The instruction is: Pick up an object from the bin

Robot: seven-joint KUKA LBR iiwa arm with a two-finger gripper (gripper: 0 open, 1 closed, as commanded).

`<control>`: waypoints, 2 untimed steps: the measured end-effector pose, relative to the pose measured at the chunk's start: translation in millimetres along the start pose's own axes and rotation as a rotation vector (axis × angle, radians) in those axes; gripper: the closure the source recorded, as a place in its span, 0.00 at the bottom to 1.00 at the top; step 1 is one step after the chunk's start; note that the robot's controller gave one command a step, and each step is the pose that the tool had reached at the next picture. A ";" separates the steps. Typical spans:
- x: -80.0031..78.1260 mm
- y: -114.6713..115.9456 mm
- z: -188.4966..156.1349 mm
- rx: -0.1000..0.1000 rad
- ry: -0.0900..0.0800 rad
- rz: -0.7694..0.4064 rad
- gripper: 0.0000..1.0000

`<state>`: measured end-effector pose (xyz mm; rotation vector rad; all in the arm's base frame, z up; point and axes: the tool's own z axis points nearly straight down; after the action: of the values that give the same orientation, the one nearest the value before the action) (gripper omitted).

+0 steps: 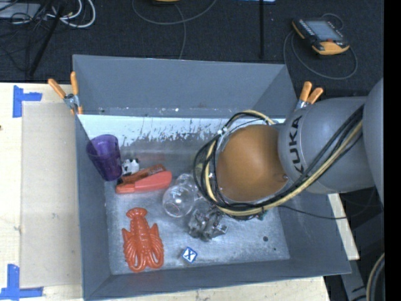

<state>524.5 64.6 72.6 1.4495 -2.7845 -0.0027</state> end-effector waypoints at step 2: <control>-7.2 7.4 -24.3 0.000 0.000 -0.091 1.00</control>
Offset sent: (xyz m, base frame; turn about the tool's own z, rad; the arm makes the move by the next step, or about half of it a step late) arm -0.0025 0.0186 0.0511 -0.1952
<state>522.7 74.7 97.0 1.5745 -2.7155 -0.0034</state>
